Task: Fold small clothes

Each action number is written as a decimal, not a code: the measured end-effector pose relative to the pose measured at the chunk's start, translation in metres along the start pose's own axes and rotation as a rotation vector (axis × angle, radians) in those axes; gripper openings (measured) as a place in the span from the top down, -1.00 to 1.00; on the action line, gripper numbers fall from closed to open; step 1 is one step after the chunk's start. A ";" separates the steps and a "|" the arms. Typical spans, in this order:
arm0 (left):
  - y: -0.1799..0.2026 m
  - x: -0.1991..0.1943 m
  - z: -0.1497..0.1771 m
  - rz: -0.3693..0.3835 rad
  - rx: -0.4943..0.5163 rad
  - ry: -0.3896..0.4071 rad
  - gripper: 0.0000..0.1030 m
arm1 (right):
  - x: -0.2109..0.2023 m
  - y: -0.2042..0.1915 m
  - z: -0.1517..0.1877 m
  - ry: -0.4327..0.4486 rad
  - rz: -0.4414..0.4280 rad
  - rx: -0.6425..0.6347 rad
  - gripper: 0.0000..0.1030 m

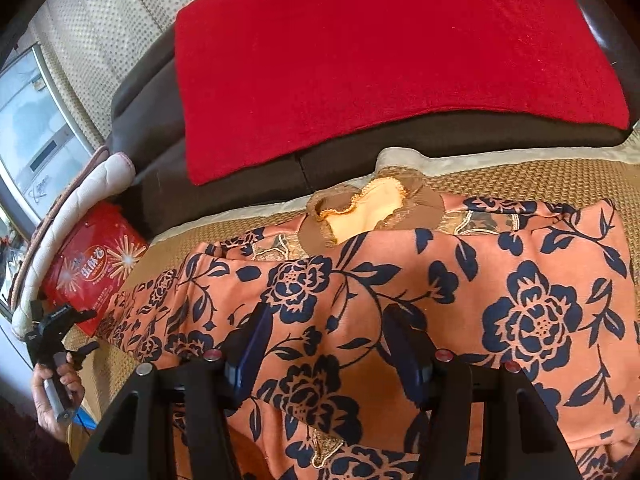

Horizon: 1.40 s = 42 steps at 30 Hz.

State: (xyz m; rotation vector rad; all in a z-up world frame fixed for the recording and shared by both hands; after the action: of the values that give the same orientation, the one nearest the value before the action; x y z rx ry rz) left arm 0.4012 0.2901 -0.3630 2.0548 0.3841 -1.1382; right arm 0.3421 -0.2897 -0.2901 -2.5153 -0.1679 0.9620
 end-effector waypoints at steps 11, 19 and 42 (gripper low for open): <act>0.018 0.014 0.006 0.197 -0.123 -0.037 -0.08 | 0.003 0.008 0.000 -0.008 0.009 0.006 -0.21; 0.010 0.037 -0.002 0.261 -0.233 -0.028 0.82 | 0.008 0.016 -0.002 -0.019 0.026 0.006 -0.21; 0.320 -0.075 0.299 0.486 0.852 -0.060 0.87 | -0.080 0.088 -0.030 0.158 -0.037 0.227 -0.21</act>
State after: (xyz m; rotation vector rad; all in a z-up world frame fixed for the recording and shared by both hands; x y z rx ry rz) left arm 0.3624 -0.1383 -0.2513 2.5919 -0.7282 -1.1452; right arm 0.2983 -0.4002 -0.2606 -2.3566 -0.0531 0.7207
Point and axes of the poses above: each gripper's, at about its wrist camera, not at the fingertips, and x roughly the way its jaws point, y to its right, z to its underside, the point moved 9 cm from there along x, roughly the way its jaws point, and after that the axes turned 4 degrees about -z, right-handed, at the moved point
